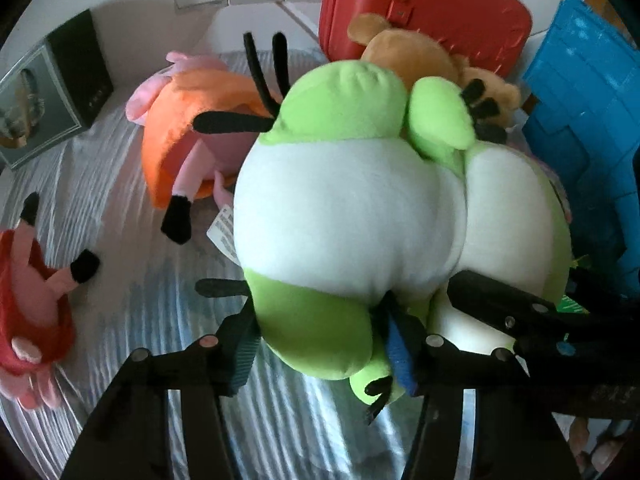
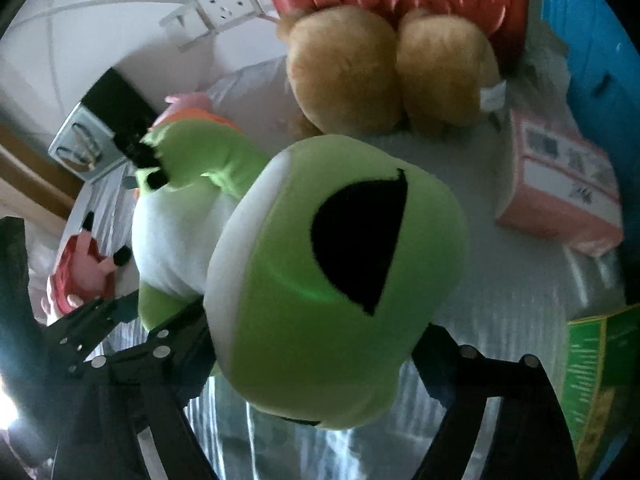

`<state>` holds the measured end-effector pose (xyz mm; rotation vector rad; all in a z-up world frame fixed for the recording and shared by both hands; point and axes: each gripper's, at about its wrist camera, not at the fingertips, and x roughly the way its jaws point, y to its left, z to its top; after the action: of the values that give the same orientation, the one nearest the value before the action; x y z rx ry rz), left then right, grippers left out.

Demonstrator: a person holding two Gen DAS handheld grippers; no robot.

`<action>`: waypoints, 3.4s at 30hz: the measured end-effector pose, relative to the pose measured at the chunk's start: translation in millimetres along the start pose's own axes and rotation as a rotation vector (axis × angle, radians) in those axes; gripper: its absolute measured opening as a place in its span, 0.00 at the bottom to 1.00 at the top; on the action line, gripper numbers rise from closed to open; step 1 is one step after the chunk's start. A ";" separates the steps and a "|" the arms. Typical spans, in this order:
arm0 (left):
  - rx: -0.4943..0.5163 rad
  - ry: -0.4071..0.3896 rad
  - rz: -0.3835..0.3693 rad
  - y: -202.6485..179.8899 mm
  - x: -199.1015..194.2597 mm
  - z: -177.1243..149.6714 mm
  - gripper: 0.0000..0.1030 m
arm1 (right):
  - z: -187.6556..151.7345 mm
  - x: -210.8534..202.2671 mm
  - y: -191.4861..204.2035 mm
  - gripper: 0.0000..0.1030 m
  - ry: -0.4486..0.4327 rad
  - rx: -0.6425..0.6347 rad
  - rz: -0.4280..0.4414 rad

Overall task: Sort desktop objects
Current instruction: 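Grasp the green-white frog plush with the right tool, then carry the frog plush with the right tool over the blue crate, then open the right tool to drop the frog plush into the crate, then move both tools back toward the ointment tube and green medicine box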

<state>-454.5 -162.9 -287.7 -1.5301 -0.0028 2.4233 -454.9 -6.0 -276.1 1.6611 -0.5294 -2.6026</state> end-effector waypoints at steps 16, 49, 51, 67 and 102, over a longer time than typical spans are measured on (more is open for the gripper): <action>0.045 -0.421 -0.001 -66.6 -182.3 -22.0 0.52 | -38.0 -191.8 26.6 0.81 -0.369 -0.118 0.015; 0.249 -0.625 -0.210 -468.1 -318.5 -79.6 0.53 | -195.6 -548.2 -241.9 0.81 -0.734 -0.038 -0.209; 0.262 -0.622 -0.194 -484.3 -314.5 -81.1 0.53 | -200.2 -549.3 -264.5 0.81 -0.724 -0.019 -0.187; 0.248 -0.461 -0.059 -520.6 -265.2 -64.8 0.71 | -170.3 -513.6 -331.3 0.90 -0.637 0.000 -0.227; 0.100 -0.662 0.055 -247.6 -390.8 -142.6 0.90 | -217.6 -523.9 -92.7 1.00 -0.851 -0.131 -0.127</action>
<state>-113.9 -35.5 31.9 -0.6394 0.0282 2.8036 -17.6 119.2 75.4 0.4929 -0.2310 -3.2627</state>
